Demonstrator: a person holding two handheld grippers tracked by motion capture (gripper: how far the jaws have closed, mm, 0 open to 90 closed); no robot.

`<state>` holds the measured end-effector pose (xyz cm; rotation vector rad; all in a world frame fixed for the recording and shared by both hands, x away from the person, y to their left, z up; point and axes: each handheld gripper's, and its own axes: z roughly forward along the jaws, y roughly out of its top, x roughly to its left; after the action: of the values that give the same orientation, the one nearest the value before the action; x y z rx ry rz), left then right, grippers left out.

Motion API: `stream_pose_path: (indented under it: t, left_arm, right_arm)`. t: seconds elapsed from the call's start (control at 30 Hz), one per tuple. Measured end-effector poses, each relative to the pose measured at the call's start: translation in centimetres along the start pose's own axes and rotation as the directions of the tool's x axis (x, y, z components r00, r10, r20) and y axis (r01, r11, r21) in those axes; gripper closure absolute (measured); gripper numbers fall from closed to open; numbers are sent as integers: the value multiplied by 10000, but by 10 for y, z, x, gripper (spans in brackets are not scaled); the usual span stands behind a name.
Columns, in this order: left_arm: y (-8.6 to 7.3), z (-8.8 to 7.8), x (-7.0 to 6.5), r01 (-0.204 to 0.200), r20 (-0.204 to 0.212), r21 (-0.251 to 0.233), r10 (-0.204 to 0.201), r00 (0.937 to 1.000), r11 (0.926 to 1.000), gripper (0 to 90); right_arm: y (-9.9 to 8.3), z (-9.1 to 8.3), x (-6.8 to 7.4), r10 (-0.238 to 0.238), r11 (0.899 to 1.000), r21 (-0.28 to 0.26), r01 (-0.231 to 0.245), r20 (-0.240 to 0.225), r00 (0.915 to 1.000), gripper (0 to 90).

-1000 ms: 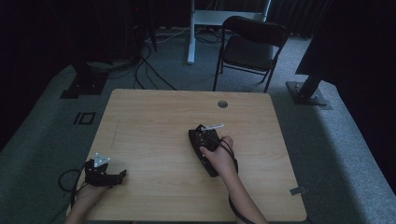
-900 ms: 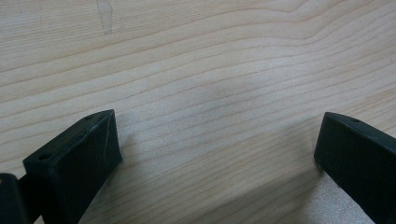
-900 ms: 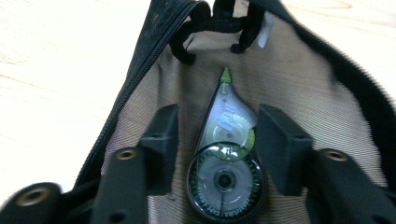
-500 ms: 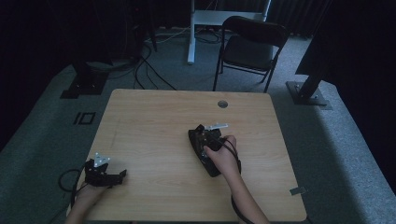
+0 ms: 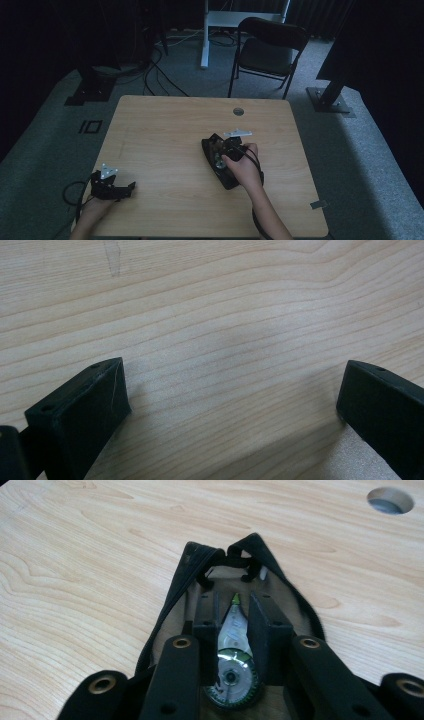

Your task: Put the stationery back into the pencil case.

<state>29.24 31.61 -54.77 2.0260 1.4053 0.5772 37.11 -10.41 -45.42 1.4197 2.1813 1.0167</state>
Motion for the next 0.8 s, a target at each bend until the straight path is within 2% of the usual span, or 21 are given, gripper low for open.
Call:
stream_pose_path:
  t: [0.3,0.5,0.63,0.73,0.8]
  left_arm:
    - [0,0,0,8,-5,-21,-8,10000,10000,5]
    - [0,0,0,-6,-7,-10,6,10000,10000,4]
    - [0,0,0,-19,-6,5,19,10000,10000,5]
    - [0,0,0,-1,-7,-10,1,10000,10000,4]
    - [0,0,0,12,-2,-8,-12,10000,10000,5]
  right_arm:
    - [1,-21,-12,145,9983,-568,-142,61,9999,732]
    - [-1,-34,-23,142,9938,-1110,-116,223,9997,686]
    - [-5,-39,-31,304,9893,-1434,-271,213,9993,672]
    - [-9,-41,-38,252,9879,-1539,-211,250,9994,619]
    - [-12,-40,-44,148,9832,-1820,-110,195,9997,563]
